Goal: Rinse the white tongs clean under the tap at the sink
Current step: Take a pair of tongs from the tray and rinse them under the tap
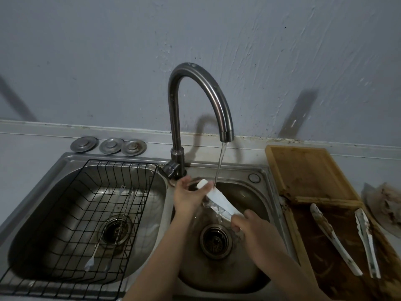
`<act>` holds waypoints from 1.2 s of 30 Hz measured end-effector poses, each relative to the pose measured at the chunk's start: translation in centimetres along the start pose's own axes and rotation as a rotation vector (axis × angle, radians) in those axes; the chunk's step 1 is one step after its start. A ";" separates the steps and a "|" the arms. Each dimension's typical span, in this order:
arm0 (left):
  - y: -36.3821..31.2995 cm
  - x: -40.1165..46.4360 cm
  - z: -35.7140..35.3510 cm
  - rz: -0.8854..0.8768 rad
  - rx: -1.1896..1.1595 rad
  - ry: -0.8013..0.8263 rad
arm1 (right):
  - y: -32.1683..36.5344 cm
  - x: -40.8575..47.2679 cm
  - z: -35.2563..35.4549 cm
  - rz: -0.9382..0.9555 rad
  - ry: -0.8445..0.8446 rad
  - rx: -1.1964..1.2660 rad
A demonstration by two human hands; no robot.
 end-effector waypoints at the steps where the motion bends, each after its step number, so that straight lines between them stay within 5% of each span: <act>1: -0.2 0.3 0.6 -0.003 -0.070 -0.021 | 0.0 -0.2 0.1 0.005 -0.004 -0.005; 4: -0.4 0.2 1.1 0.012 -0.198 -0.024 | 0.1 -0.3 0.0 0.016 -0.007 -0.011; 8: -2.3 -0.3 1.7 -0.137 0.179 -0.043 | 0.2 -0.2 0.0 0.021 -0.012 -0.009; 11: -4.7 -1.1 -0.7 -0.338 0.490 0.143 | 0.1 0.0 0.6 0.036 -0.026 -0.010; 14: -4.7 -0.9 -1.6 -0.330 0.574 0.219 | -0.1 0.8 1.5 0.108 -0.031 -0.033; 21: -0.2 -0.7 1.4 0.052 -0.272 0.269 | -3.1 2.6 7.3 0.154 -0.270 0.439; 28: 0.0 -1.9 1.2 0.107 -0.517 0.210 | 3.3 4.0 7.9 0.112 -0.468 -0.312; 32: -1.9 -1.5 2.2 0.048 -0.401 0.274 | 2.6 5.8 6.1 0.260 -0.193 -0.164; 36: -2.9 -1.5 0.8 -0.008 0.121 0.424 | -1.0 7.1 4.1 0.188 0.039 0.238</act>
Point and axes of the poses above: each hand's wrist, its own x-axis towards the middle knuckle, its own z-axis out of the back of the hand, y = z × x, the point moved 10 cm from there along x, towards the middle knuckle, and after that the axes turned 14 degrees about y, right-handed, at the moved point
